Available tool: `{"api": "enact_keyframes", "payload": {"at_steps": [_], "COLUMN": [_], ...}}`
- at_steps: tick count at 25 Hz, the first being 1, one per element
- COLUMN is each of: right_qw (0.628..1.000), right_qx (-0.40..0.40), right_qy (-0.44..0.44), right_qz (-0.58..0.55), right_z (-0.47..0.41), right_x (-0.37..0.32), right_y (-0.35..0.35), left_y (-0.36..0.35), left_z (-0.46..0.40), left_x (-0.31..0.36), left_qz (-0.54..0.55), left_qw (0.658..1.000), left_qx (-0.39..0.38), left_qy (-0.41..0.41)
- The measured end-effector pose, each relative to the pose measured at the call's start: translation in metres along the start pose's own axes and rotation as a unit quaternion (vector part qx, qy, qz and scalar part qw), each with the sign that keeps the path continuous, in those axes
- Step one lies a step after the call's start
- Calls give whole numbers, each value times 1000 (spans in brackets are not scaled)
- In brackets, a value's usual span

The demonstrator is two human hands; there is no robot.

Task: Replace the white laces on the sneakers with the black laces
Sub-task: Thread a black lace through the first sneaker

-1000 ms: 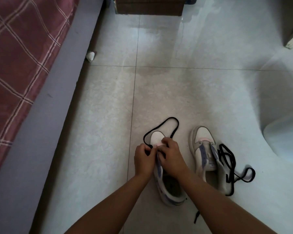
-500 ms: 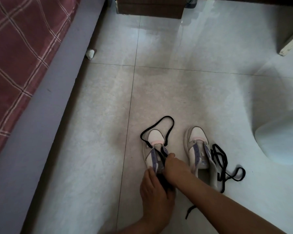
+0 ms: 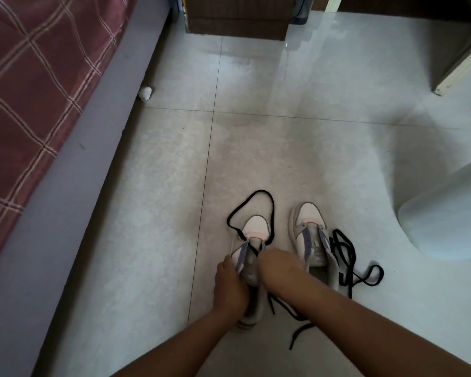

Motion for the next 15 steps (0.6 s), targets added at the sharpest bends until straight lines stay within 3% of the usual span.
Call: {"api": "enact_keyframes", "payload": {"at_steps": [1, 3, 5, 7, 9, 11, 12, 13, 15], "right_qw": [996, 954, 837, 787, 805, 783, 745, 684, 610], "right_qx": [19, 2, -61, -80, -23, -5, -35, -70, -104], "right_qy": [13, 30, 2, -1, 4, 29, 64, 93, 77], "right_qz": [-81, -298, -543, -612, -593, -621, -663, -720, -782], "right_z": [4, 6, 13, 22, 26, 35, 40, 48, 61], "right_x": [4, 13, 17, 20, 24, 23, 20, 15, 4], "right_y": [7, 9, 6, -2, -2, 4, 7, 9, 5], "left_y": [3, 6, -4, -13, -13, -12, -11, -10, -4], "left_z": [0, 3, 10, 12, 4, -5, -10, -17, -30], "left_x": [0, 0, -3, -9, -13, -9, -5, 1, 16], "left_qz": [14, -81, -244, -348, -403, -406, -401, -398, -403], "left_qw": [1000, 995, 965, 929, 909, 910, 913, 915, 912], "left_qx": [9, 33, -3, -50, -26, 13, 32, 47, 71], "left_qy": [-12, -45, -94, -111, -103, -85, -68, -53, -36]}}
Point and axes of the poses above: each hand's wrist, its own z-axis away from the middle knuckle, its own y-axis out of the back of the hand, x = y × z, the point moved 2 cm from there along -z, towards the middle knuckle, and after that the axes turned 5 degrees about -x, right-handed, at the moved point
